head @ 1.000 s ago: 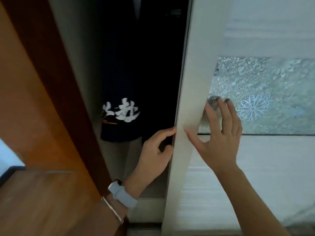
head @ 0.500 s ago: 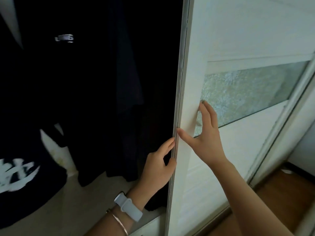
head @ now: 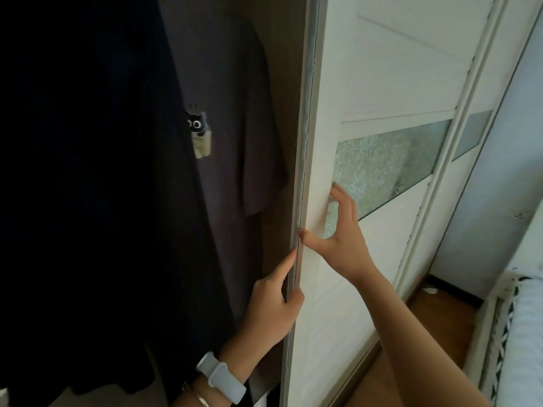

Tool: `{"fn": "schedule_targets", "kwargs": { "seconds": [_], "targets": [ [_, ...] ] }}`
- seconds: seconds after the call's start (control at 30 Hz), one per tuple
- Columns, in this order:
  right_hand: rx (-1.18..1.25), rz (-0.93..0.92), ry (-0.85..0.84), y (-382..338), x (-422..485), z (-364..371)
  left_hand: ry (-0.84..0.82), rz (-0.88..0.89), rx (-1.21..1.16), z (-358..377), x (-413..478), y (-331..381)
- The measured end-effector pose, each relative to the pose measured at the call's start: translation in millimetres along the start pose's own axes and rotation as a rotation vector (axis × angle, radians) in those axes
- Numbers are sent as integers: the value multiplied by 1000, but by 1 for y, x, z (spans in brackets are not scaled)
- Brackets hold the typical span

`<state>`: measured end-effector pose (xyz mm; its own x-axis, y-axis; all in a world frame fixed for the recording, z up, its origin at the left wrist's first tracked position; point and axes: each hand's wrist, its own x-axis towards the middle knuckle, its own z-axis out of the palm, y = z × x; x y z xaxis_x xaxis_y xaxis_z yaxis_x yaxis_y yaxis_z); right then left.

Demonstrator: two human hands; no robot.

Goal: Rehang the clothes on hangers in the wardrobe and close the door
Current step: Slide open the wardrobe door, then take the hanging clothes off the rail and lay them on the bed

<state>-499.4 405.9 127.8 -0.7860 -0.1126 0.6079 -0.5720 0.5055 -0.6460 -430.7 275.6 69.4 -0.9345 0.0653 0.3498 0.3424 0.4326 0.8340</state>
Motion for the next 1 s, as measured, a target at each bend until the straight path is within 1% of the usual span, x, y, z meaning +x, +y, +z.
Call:
{"fn": "schedule_targets", "kwargs": {
  "seconds": [0.1,0.13,0.23,0.27,0.37,0.43,0.53,0.6,0.63,0.67,0.7,0.73,0.77,0.8,0.9,1.0],
  "targets": [
    [-26,33,5,22,15,-14,-26,16,-36,18,23,4],
    [-28,35,1,27,19,-17,-6,28,-32,23,29,4],
    [-52,2,-20,35,23,-18,135,50,-40,26,39,-3],
    [-54,3,-11,35,22,-15,143,56,-30,25,40,-4],
    [-20,1,34,33,19,-10,141,79,19,25,39,-2],
    [-2,-5,31,34,19,-13,148,73,18,25,39,0],
    [14,-16,20,33,17,-15,96,31,20,19,37,2],
    [1,-42,95,23,14,-14,65,17,35,9,34,10],
    [-30,-101,170,14,13,-11,71,24,57,-2,31,16],
    [-83,-197,260,5,13,-8,83,35,79,-13,29,23],
    [-133,-314,341,-4,14,-7,107,43,93,-25,26,31],
    [-151,-431,382,-16,17,-3,159,52,114,-42,22,39],
    [-152,-519,379,-28,21,2,227,61,136,-61,16,46],
    [-132,-568,349,-42,26,8,299,74,155,-81,10,54],
    [4,-590,228,-83,42,32,524,102,240,-143,-13,78],
    [136,-645,160,-130,59,57,674,55,371,-203,-40,99]
  ]
}}
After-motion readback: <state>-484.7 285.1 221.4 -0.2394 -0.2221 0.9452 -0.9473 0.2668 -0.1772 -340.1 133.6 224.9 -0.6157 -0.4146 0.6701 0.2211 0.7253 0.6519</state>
